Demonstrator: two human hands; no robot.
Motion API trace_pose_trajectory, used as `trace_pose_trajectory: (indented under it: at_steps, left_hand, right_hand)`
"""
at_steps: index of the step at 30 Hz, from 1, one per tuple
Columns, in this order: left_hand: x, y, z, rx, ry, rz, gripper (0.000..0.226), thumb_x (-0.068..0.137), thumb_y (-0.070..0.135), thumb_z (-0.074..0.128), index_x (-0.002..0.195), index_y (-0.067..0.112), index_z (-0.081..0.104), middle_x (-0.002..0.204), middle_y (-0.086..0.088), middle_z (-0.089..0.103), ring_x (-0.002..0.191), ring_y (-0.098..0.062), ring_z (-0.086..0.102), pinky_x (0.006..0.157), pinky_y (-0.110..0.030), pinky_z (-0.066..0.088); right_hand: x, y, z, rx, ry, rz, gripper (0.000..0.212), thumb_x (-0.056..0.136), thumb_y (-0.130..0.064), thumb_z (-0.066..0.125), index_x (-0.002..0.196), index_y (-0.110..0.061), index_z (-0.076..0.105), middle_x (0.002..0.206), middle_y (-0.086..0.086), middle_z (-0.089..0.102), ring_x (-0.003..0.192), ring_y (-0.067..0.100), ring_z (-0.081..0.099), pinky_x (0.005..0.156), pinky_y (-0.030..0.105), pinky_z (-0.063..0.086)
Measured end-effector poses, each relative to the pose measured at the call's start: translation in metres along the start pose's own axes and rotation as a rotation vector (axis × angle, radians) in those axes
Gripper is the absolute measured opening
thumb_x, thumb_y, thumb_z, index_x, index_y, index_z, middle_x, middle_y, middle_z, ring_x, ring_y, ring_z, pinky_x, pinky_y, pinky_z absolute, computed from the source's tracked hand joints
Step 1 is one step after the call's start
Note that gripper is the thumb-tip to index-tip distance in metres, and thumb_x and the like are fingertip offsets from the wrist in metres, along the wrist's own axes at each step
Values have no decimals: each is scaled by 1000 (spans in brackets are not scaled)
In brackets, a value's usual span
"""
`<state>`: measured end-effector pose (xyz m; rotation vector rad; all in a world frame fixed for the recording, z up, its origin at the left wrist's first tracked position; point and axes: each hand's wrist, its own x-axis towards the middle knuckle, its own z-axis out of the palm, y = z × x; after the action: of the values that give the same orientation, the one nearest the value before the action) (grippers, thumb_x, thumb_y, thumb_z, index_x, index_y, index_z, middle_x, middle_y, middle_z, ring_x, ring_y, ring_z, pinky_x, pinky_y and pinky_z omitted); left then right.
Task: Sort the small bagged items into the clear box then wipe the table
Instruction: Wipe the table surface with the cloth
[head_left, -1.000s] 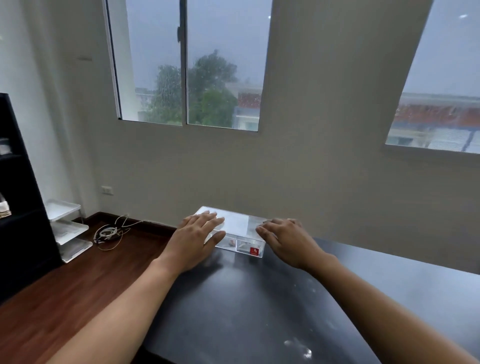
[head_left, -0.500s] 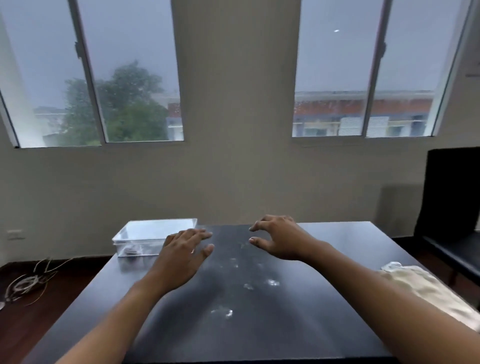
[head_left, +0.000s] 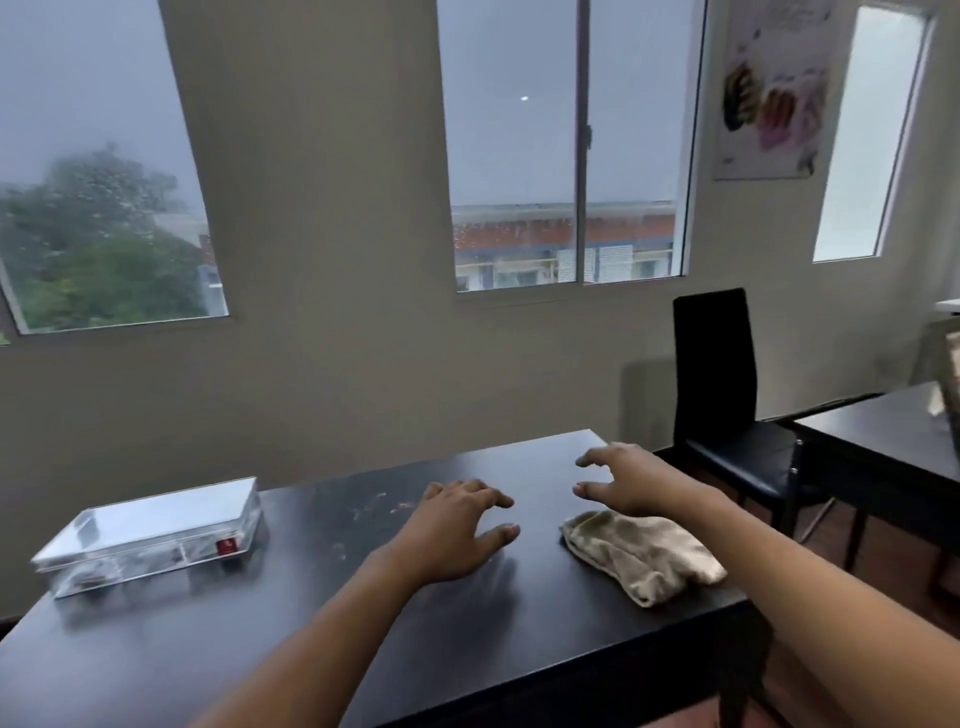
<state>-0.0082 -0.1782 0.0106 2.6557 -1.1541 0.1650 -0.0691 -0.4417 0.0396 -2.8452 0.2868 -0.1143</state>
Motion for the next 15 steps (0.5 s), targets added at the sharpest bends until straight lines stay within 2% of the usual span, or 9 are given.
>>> trace_pose_trajectory:
  at_steps: [3,6,9,11,13,15]
  left_hand:
    - [22,31,10,-27,-57,1,56,101,60,48,146,29,55,152,1,53,142,-22,45,118,-42,28]
    - [38,56,23,-31,-63,-13,65,98,68,43,146,26,55,152,0,49,142,-23,43,119,-43,27]
    - [48,79,37,-54,-76,-66,70,93,76,42,137,25,63,145,-3,52,138,-25,43,117,-43,29]
    - [50,89,47,-50,-114,-89,72,89,79,46,134,25,61,140,-6,53,134,-28,44,115,-44,32]
    - [50,93,54,-67,-143,-104,71,86,74,54,136,24,55,136,-10,52,131,-31,45,113,-44,37]
    - [52,94,53,-152,-161,-124,60,85,64,63,132,27,54,132,-11,52,123,-30,50,104,-40,42]
  right_hand:
    - [-10,27,-3,-28,-83,122,74,91,-59,65,153,-25,44,157,7,43,143,25,44,115,34,37]
    - [-23,45,-2,-21,-123,162,87,87,-60,70,157,-19,38,157,8,45,142,24,46,110,28,38]
    - [-32,55,-2,3,-125,184,100,79,-60,78,159,-19,33,158,4,45,142,22,46,110,27,39]
    - [-36,58,-2,16,-132,195,107,75,-61,82,160,-19,31,157,4,47,141,22,48,110,27,41]
    - [-37,60,0,32,-135,198,109,71,-61,85,158,-21,33,153,5,49,138,23,49,111,29,41]
    - [-36,61,2,92,-138,208,103,68,-56,89,154,-25,40,136,3,56,125,20,56,106,29,46]
